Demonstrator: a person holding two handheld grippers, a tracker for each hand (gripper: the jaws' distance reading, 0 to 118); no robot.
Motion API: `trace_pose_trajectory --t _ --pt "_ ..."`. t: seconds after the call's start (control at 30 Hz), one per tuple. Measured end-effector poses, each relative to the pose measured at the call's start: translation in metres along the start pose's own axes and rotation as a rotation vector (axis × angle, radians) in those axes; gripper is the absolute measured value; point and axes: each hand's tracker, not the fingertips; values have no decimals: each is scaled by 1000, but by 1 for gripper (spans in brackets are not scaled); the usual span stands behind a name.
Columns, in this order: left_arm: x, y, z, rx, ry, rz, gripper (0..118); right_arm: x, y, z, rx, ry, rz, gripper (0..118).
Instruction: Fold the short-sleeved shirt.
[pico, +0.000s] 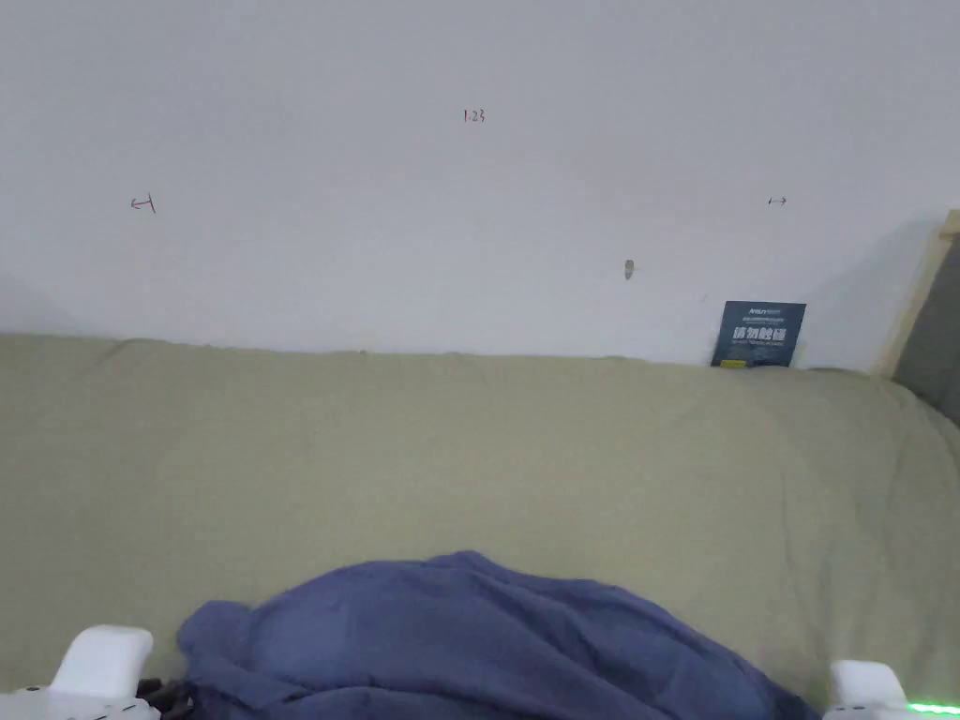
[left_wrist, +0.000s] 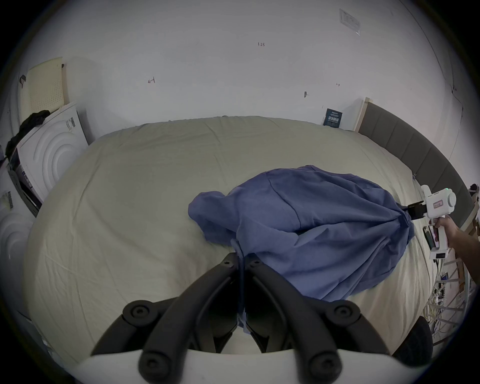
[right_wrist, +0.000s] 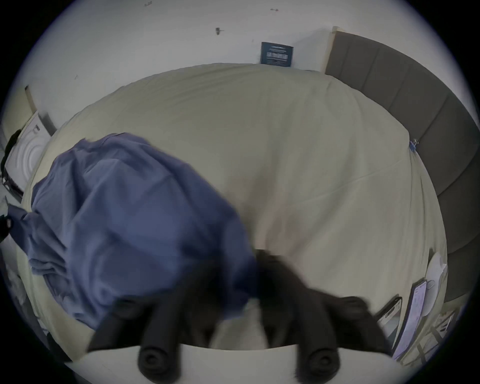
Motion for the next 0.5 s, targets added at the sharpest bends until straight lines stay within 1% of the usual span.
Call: trace_pose_trajectory --t 0.03,0.07,0.1,0.13,0.2,0.3,0.4,0.43,0.47,0.5 --pt "0 -1 -1 -5 4 4 0 -10 -2 17 23 -33 17 9" --pt "-3 0 -3 -11 6 13 0 -12 -2 26 42 -35 30 9" --pt "-5 -1 -2 -12 0 26 0 -14 -1 36 69 -15 34 9" --pt "-8 0 0 -8 -18 50 0 -10 2 46 97 22 10 8" --pt "-12 5 12 17 -12 72 0 -6 13 73 165 37 -9 8" --pt "-18 19 41 75 1 76 0 1 36 125 276 94 -38 8" --pt "-23 47 84 171 -3 96 0 5 65 186 391 151 -58 8" --pt "-25 58 101 210 -2 97 0 -6 77 207 427 201 -11 8" --pt "-26 68 117 246 0 104 0 -7 88 230 465 215 -18 8" --pt "-26 69 117 248 0 105 0 -7 98 248 492 236 -26 8"
